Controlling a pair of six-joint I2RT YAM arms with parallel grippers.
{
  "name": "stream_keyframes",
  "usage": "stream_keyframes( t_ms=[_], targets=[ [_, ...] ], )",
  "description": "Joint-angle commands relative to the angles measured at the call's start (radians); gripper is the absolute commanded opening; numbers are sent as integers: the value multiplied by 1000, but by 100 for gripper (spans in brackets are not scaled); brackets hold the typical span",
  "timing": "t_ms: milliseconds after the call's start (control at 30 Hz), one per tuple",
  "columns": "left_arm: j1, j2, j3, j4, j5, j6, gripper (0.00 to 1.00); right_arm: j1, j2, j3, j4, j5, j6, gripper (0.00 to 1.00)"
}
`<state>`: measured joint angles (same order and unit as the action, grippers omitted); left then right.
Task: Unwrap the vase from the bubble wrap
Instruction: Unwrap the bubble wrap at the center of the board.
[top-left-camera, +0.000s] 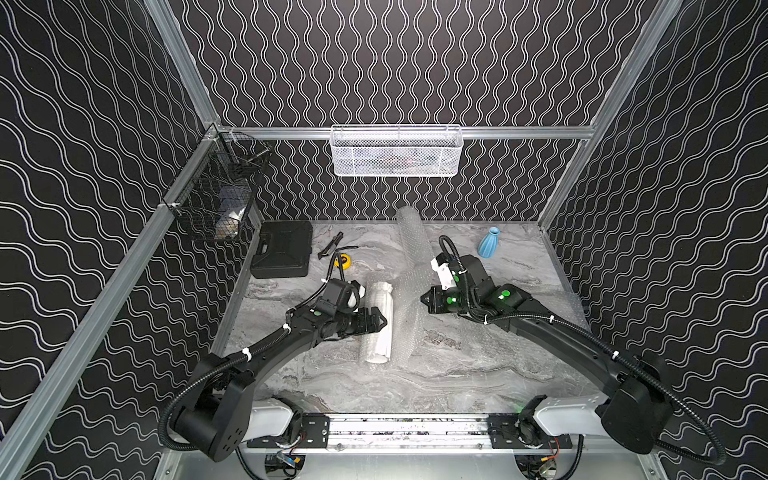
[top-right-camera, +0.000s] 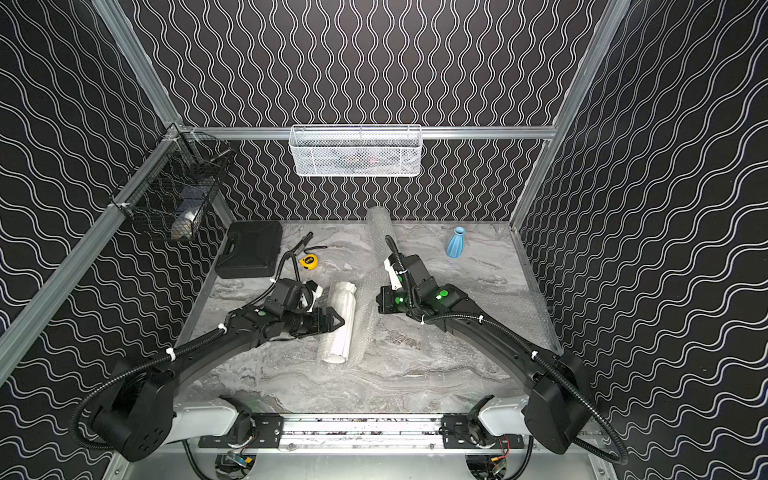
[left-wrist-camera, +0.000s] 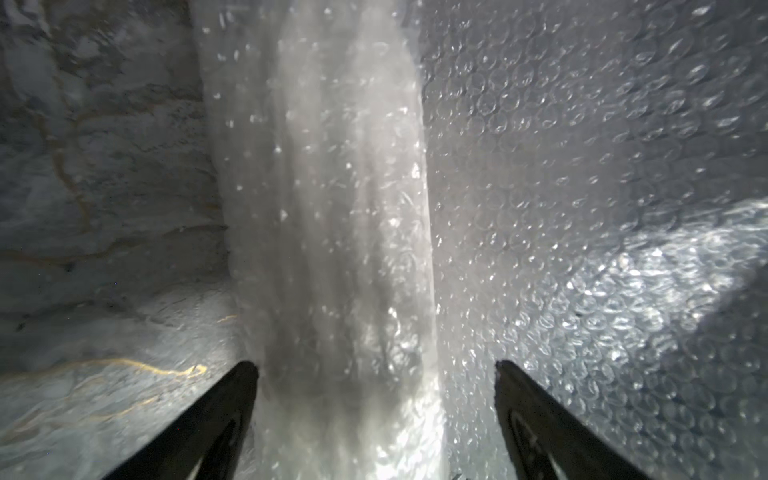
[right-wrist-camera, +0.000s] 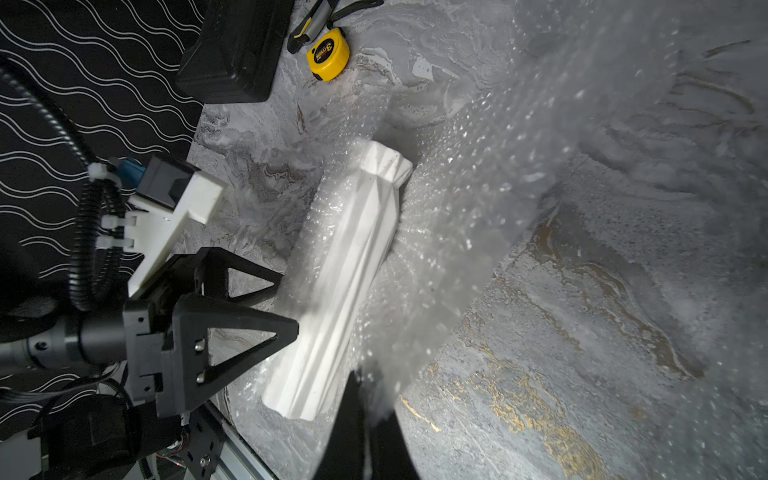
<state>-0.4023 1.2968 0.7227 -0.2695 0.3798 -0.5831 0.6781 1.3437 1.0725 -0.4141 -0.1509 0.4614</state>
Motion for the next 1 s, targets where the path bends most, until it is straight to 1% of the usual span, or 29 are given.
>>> stream_keyframes(
  t_ms=[0, 233, 433, 533, 733, 967],
  targets=[
    [0, -14, 15, -60, -61, 39, 93, 0, -9, 11, -9, 24, -7, 0],
    [1, -3, 8, -52, -49, 33, 92, 0, -10, 15, -12, 25, -6, 0],
    [2, 4, -7, -12, 13, 20, 92, 0, -5, 16, -6, 12, -7, 0],
    [0, 12, -8, -5, 19, 14, 91, 0, 4, 13, -5, 5, -7, 0],
    [0, -2, 18, -65, -40, 34, 91, 0, 9, 4, 1, 2, -7, 0],
    [0, -39, 97, -198, -167, 80, 95, 0, 14, -5, -1, 14, -7, 0]
  ],
)
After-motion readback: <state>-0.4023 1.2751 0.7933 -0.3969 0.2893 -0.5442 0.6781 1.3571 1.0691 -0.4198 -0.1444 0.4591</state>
